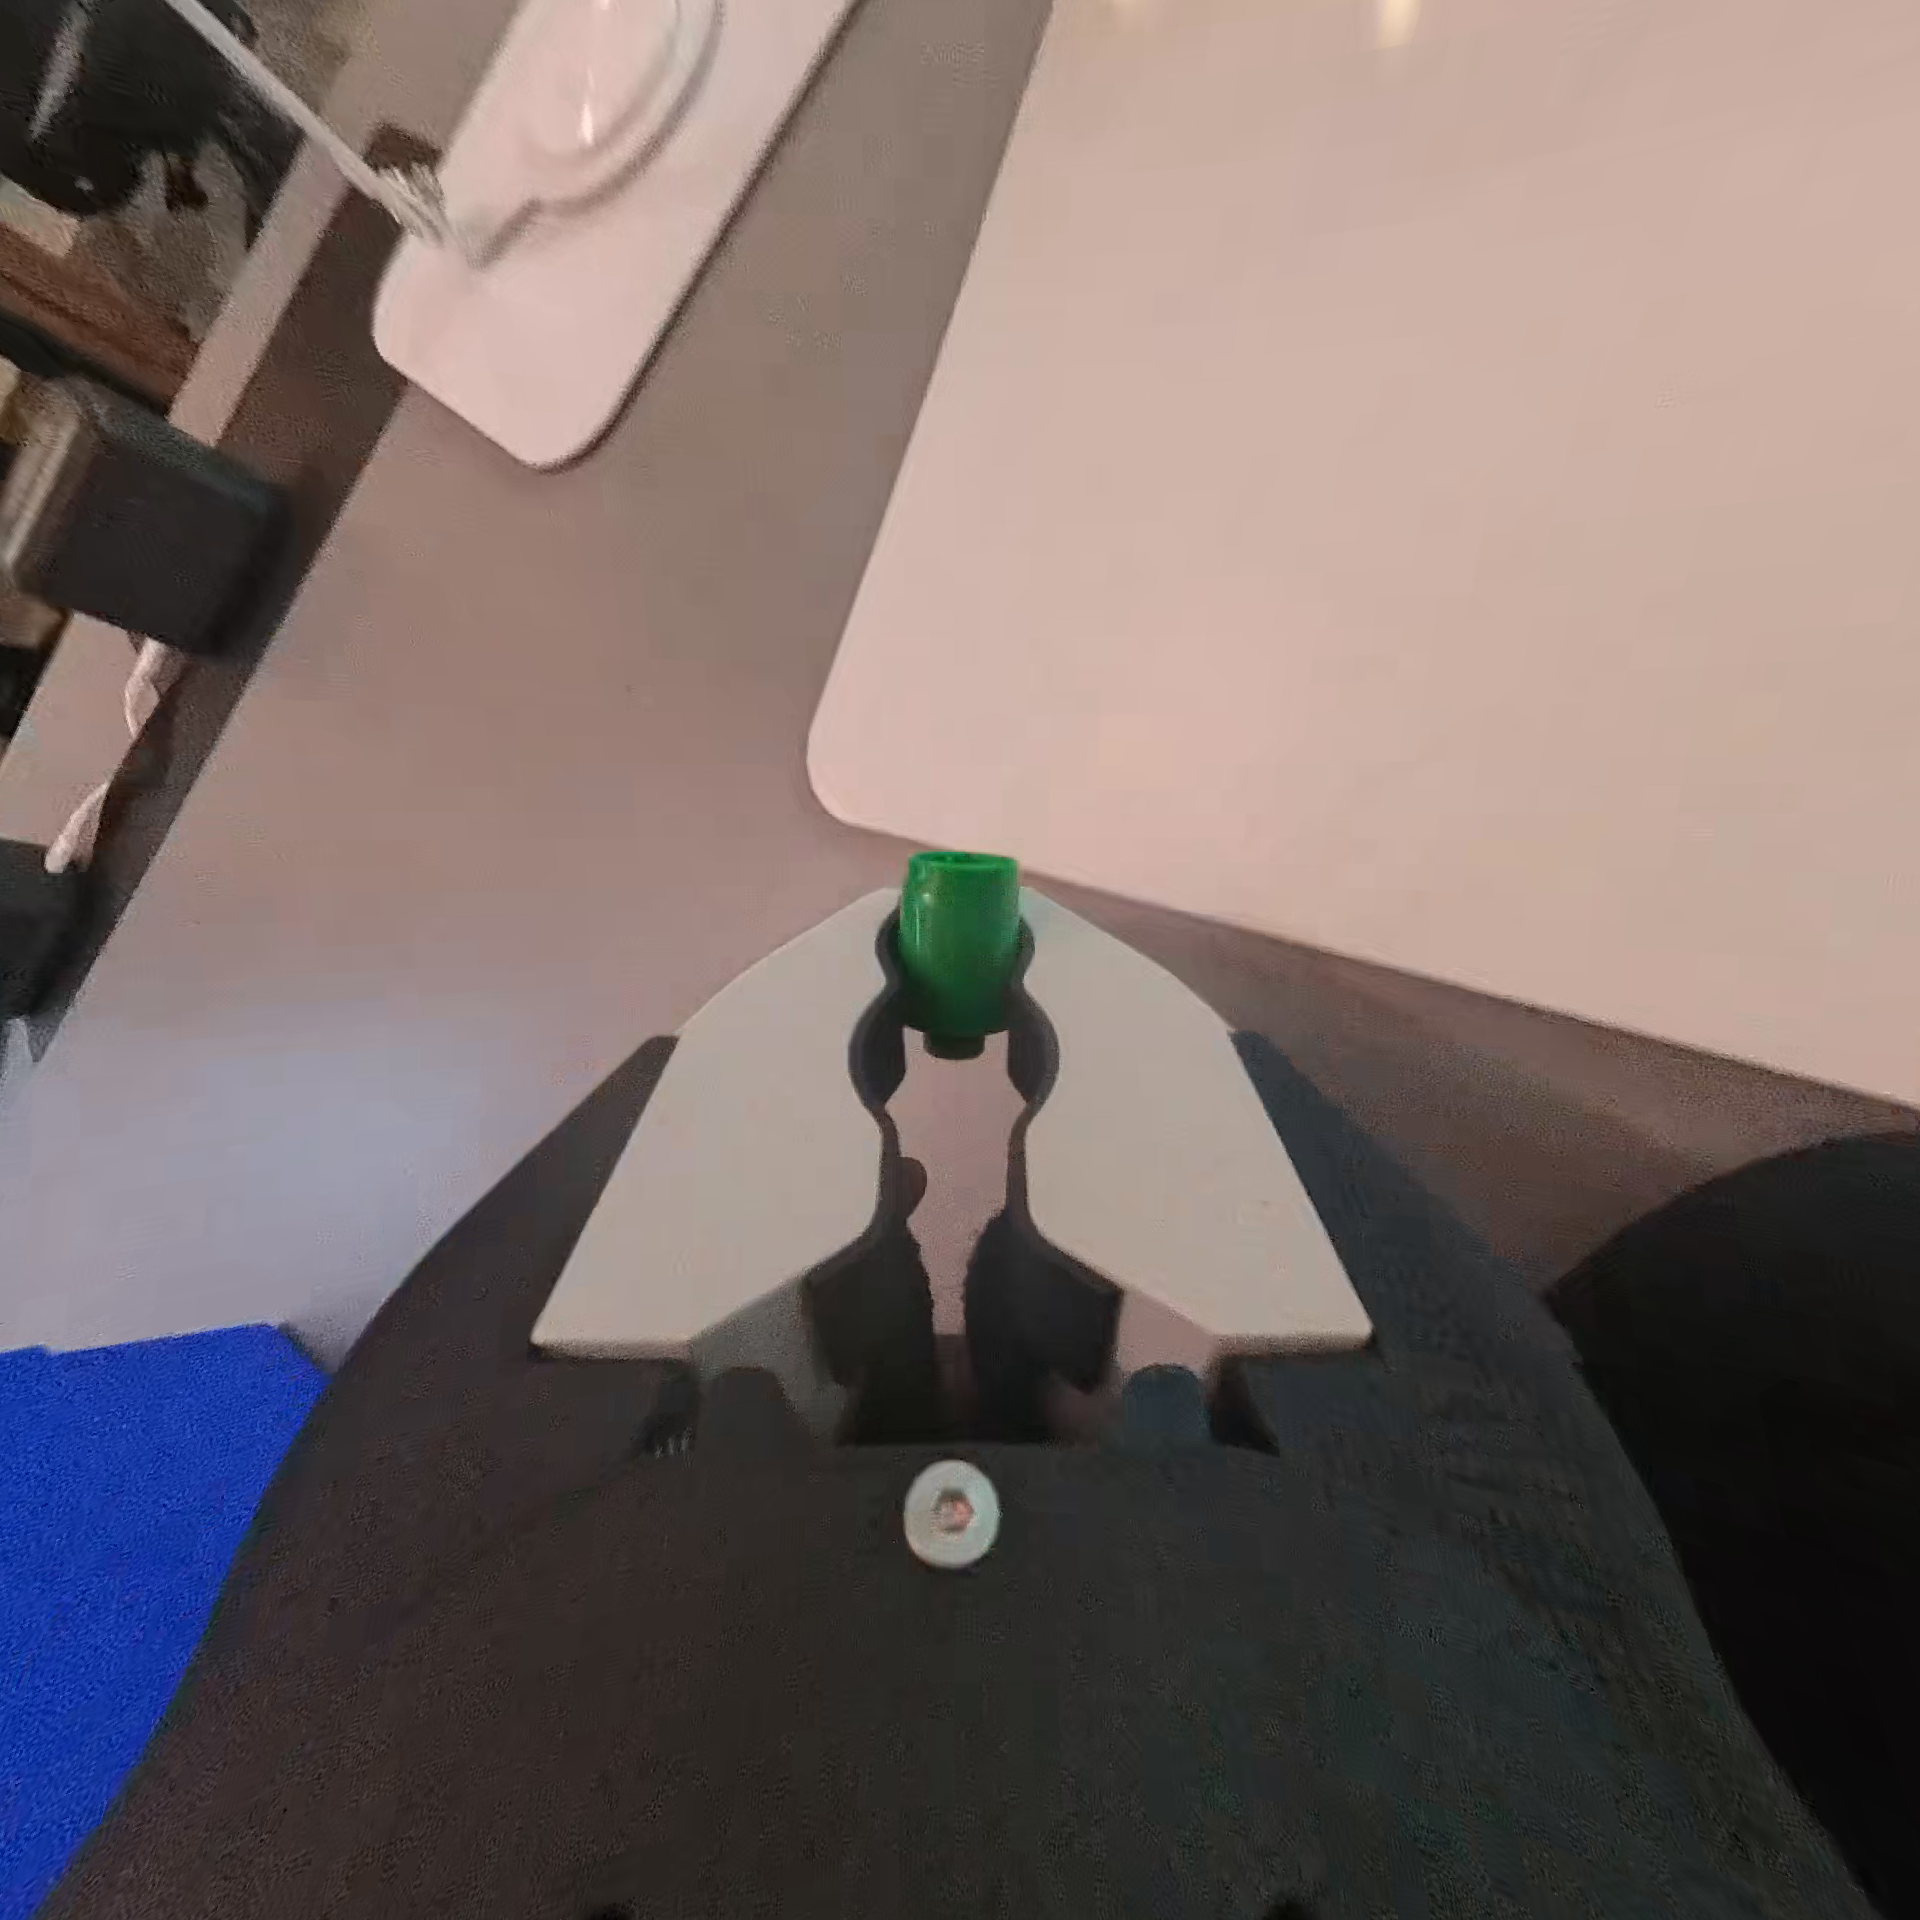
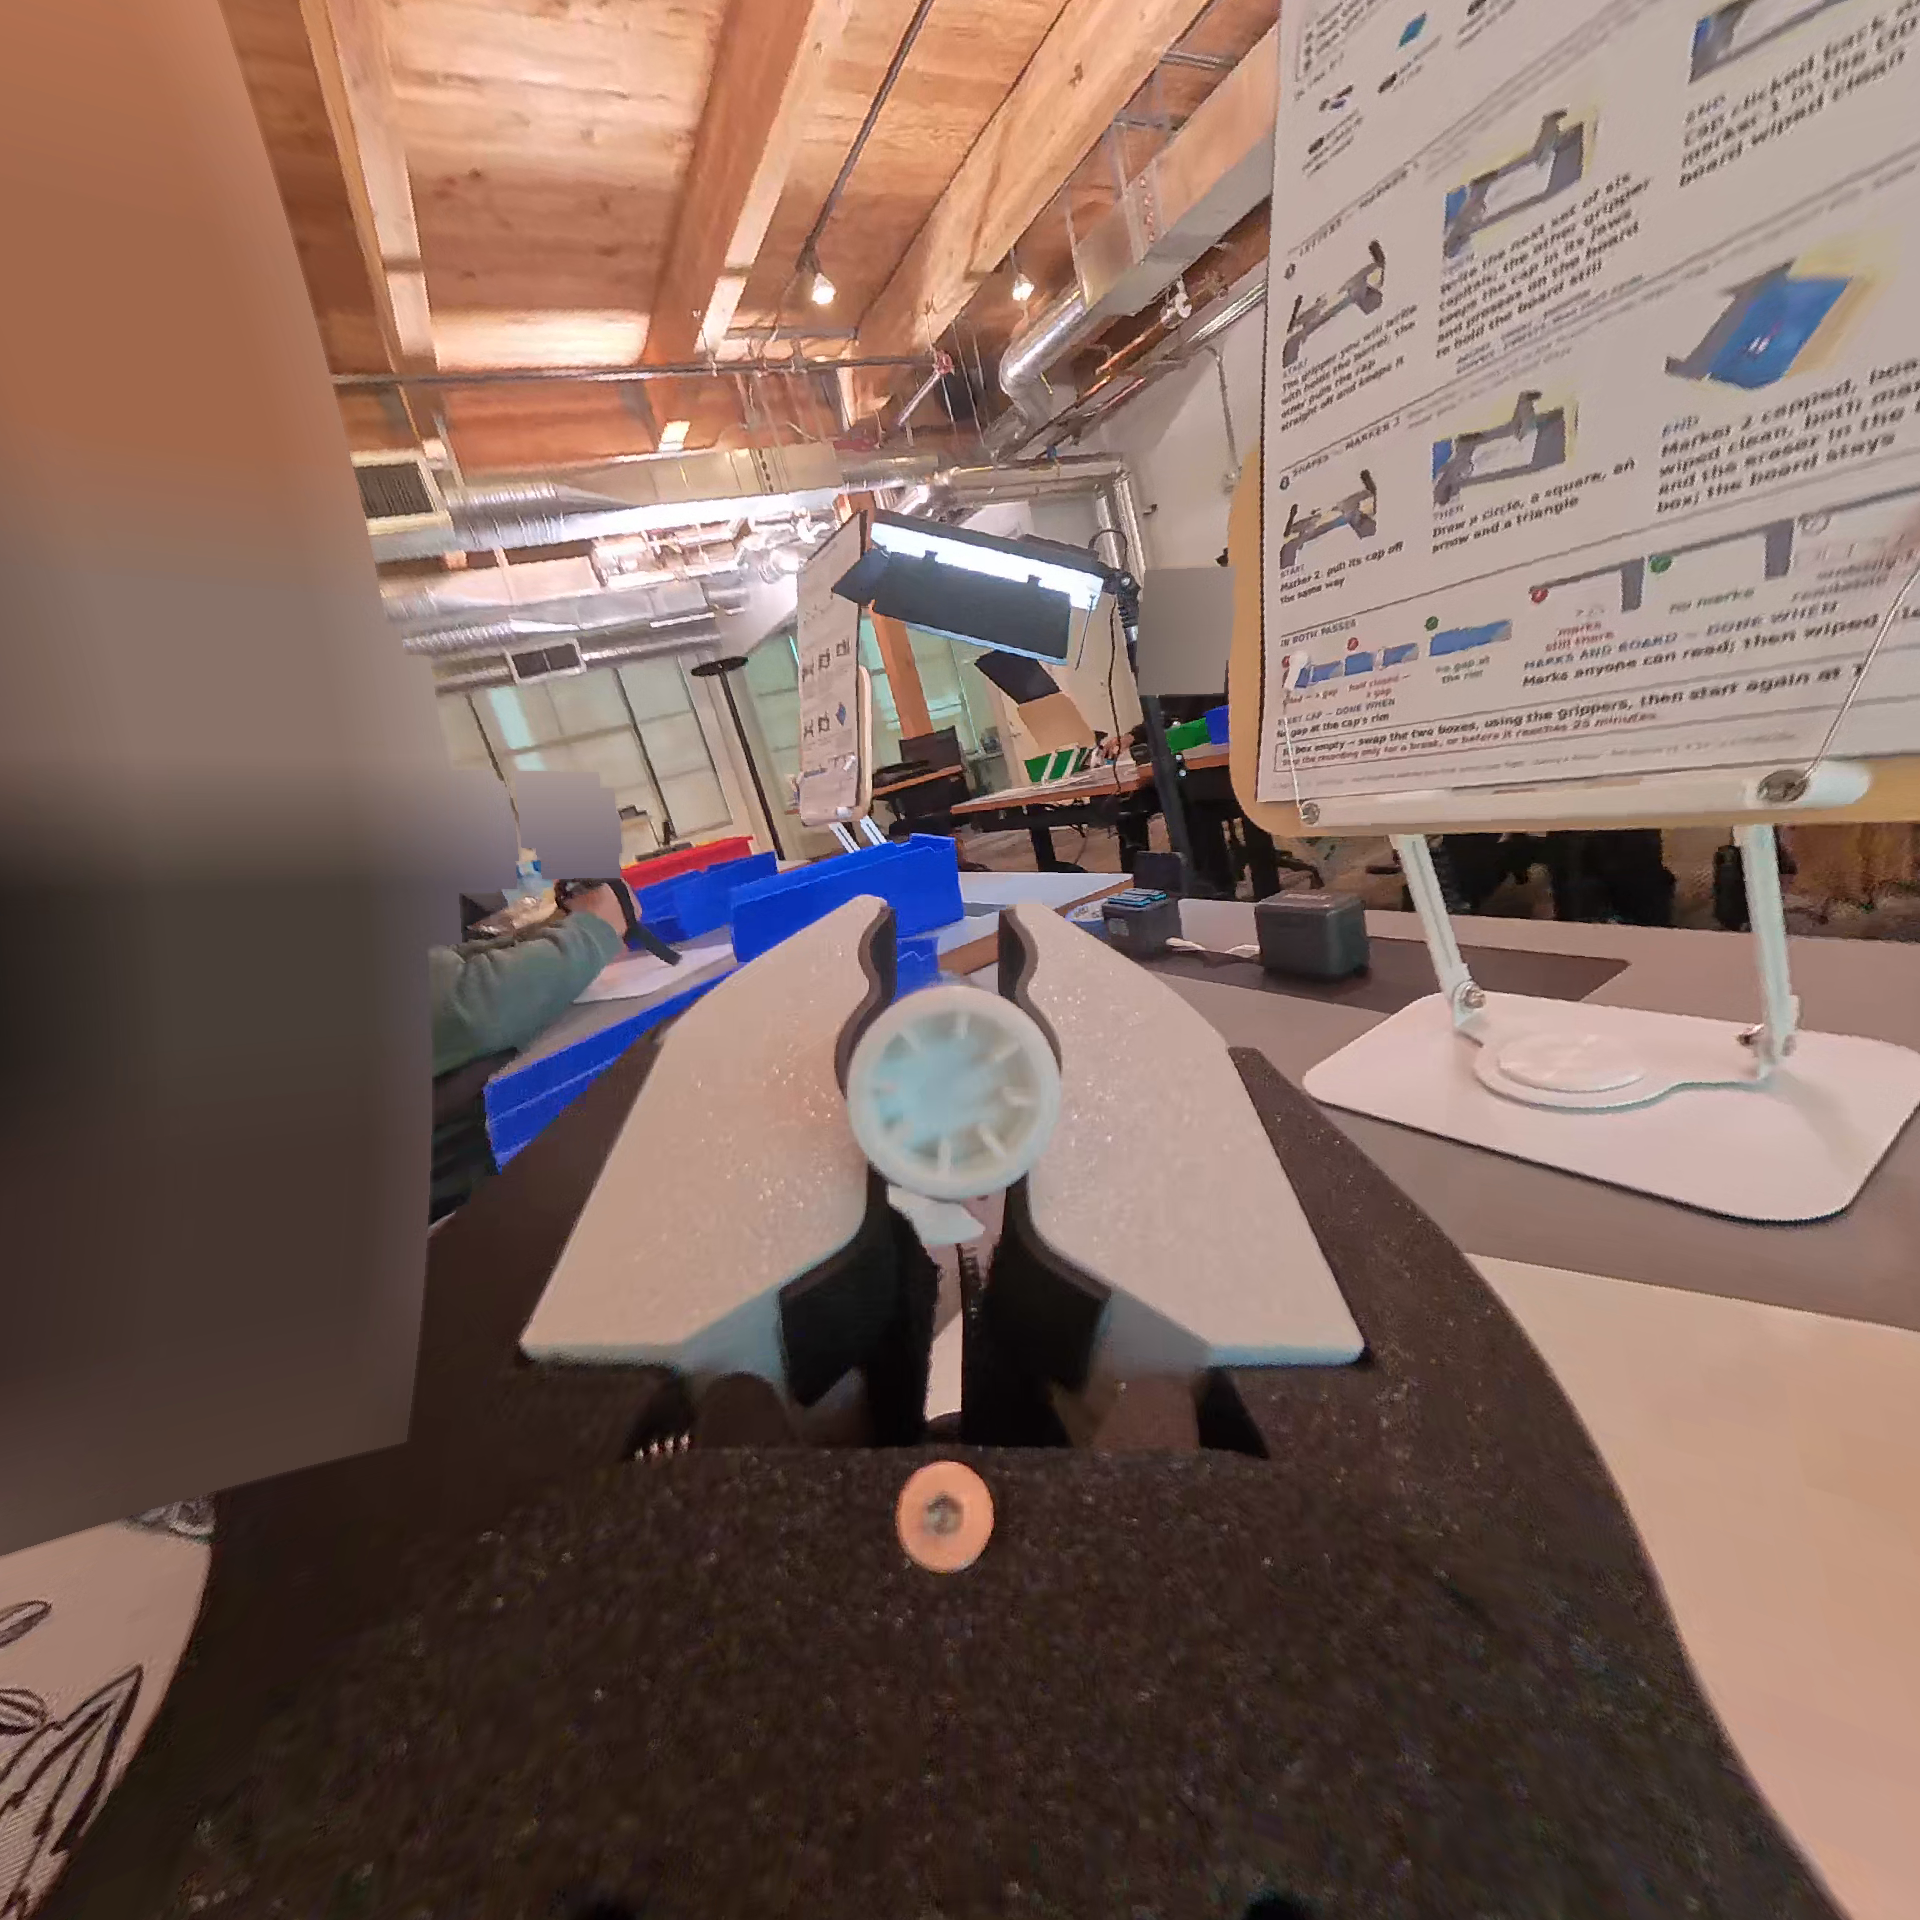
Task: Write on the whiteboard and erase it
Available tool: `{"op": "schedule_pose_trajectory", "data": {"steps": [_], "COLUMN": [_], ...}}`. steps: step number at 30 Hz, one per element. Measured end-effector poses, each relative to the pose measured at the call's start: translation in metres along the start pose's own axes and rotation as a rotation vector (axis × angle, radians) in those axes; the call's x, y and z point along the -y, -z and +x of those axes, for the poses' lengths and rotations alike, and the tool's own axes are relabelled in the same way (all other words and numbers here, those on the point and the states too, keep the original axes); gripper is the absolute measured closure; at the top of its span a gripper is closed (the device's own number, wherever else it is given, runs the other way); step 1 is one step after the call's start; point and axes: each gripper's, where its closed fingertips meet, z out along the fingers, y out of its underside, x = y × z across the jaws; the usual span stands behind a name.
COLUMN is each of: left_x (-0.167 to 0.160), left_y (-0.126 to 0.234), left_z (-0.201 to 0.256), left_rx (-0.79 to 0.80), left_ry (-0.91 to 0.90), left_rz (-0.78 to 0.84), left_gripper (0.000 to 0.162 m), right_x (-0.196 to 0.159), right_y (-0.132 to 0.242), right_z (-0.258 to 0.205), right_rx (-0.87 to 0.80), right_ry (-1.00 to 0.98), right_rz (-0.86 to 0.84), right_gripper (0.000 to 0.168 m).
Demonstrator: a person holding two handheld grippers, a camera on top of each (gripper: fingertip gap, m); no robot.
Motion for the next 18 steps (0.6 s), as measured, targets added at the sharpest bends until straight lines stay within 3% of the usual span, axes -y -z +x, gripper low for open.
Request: {"op": "schedule_pose_trajectory", "data": {"steps": [3, 9, 12, 14, 18], "left_x": [-0.016, 0.001, 0.022, 0.03, 0.057], "left_y": [-0.005, -0.005, 0.002, 0.004, 0.012], "left_z": [0.01, 0.033, 0.075, 0.081, 0.047], "left_rx": [-0.058, -0.184, -0.382, -0.368, -0.291], "left_ry": [-0.016, 0.016, 0.049, 0.007, 0.066], "left_rz": [-0.08, -0.068, 0.007, 0.033, 0.152], "left_gripper": [0.147, 0.147, 0.147, 0.147, 0.147], "right_x": [-0.006, -0.008, -0.013, -0.024, -0.075], "right_y": [-0.001, 0.0, 0.0, -0.003, -0.013], "right_z": [0.004, 0.003, 0.002, 0.005, 0.024], "right_rx": [0.001, 0.002, 0.005, -0.001, -0.061], "right_ry": [-0.031, -0.018, -0.03, -0.036, 0.06], "right_rz": [0.004, -0.013, -0.047, -0.124, -0.452], "right_gripper": [0.149, 0.149, 0.149, 0.149, 0.149]}}
